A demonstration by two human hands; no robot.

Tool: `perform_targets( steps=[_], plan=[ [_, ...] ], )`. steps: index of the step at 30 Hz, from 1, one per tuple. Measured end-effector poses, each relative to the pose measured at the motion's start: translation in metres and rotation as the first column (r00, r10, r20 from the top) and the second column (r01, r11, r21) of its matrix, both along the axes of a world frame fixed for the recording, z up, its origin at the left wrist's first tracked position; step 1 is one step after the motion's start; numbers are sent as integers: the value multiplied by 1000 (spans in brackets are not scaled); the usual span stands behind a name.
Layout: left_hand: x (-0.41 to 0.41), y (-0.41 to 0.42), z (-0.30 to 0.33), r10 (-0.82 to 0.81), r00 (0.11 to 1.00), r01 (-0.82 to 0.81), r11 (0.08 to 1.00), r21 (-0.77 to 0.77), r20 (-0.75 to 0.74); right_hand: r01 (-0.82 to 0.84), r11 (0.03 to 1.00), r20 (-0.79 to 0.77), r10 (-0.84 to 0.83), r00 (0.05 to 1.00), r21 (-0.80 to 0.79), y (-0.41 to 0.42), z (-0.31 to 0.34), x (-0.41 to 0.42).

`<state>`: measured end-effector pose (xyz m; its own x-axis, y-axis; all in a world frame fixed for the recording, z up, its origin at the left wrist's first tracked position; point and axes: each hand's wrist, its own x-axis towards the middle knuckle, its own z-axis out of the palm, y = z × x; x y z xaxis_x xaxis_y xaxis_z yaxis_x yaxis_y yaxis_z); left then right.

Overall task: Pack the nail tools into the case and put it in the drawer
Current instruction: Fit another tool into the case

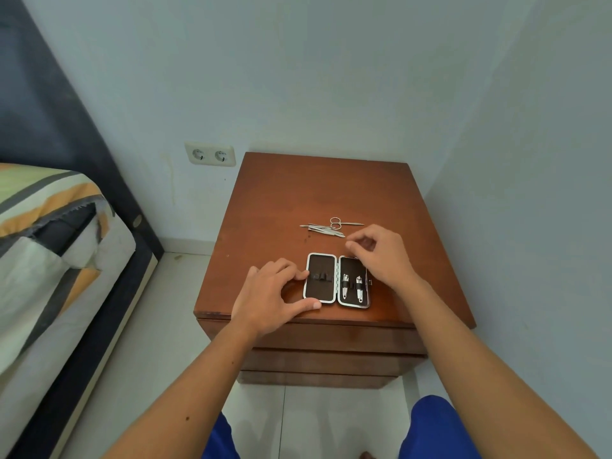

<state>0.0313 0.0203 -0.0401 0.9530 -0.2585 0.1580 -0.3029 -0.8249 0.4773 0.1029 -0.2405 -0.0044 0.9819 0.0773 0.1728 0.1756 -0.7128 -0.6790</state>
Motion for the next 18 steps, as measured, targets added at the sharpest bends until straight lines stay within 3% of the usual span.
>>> perform_targets(
  steps=[8,13,18],
  plan=[
    [0,0,2,-21,1000,21,999,26,6,54,988,-18,-57,998,-144,18,-10,50],
    [0,0,2,-24,1000,24,1000,20,5,176,969,-12,-181,983,-172,10,-15,64],
    [0,0,1,-23,1000,24,1000,13,-5,157,966,-31,-166,986,-208,9,-13,66]
  ],
)
